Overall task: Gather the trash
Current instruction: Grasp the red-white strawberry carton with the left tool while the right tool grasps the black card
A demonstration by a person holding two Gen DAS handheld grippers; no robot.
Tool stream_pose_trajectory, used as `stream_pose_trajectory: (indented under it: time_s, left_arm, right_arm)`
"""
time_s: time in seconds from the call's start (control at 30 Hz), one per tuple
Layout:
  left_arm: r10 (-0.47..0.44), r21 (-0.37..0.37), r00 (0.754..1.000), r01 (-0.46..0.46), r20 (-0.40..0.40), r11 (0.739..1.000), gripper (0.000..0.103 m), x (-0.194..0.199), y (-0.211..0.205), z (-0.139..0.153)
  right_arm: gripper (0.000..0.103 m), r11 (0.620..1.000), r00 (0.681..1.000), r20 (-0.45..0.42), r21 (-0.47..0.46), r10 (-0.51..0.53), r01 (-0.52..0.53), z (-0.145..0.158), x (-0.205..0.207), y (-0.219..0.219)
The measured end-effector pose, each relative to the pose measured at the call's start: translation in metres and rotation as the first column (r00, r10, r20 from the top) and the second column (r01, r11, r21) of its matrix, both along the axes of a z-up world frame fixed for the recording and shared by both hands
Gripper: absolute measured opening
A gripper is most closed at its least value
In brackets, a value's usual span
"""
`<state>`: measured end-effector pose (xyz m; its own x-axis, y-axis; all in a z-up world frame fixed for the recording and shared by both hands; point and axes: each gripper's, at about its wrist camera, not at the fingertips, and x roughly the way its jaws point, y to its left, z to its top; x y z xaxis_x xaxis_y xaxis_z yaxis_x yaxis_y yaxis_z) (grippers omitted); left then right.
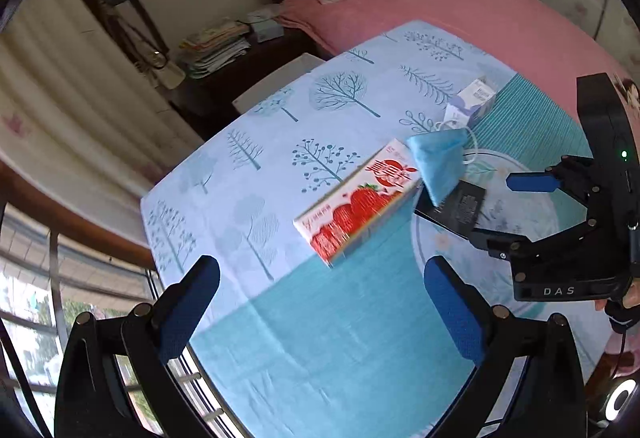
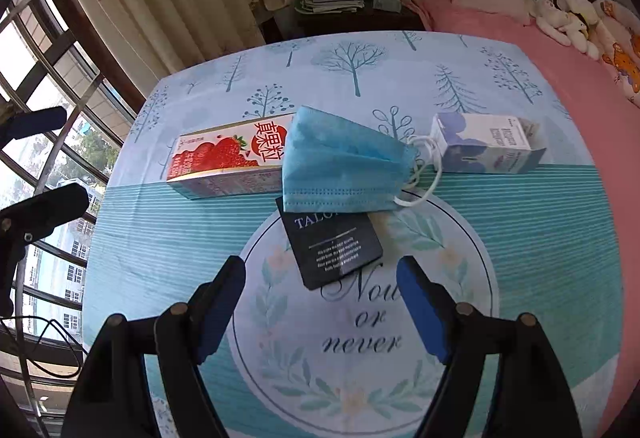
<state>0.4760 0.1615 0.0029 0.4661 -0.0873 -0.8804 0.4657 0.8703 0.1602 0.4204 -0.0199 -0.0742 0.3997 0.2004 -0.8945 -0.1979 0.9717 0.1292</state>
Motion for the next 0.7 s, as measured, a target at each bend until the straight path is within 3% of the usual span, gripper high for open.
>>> stream_pose_trajectory:
  time_s: [0.27,0.5,0.57,0.7]
  left_arm:
    - [-0.124,0.047,0.99,0.127,-0.059,0.991,0.101,0.042,-0.018,-0.047]
    - [-0.219,0.071,0.968,0.229,-0.127,0.971,0.101,0.063,-0.035,-0.076]
    - [-0.237,0.083,0.962,0.25,-0.137,0.965,0.101,0.068,-0.041,-0.083]
    - [-0.26,0.084,0.951,0.276,-0.167,0.957,0.101,0.078,-0.049,-0.094]
  right_arm:
    - [0.079,0.998,0.999,-0.046,-0.055,0.015,-0.018,-0.035,0.023,0.014]
    - [0.079,0.988,0.998,0.005,-0.142,0.056,-0.055,-0.038,0.018,0.023]
    - [0.077,0.984,0.997,0.013,-0.164,0.074,-0.071,-0.038,0.016,0.026]
    - [0.062,0.987,0.999,0.02,-0.156,0.05,-0.046,-0.035,0.013,0.02]
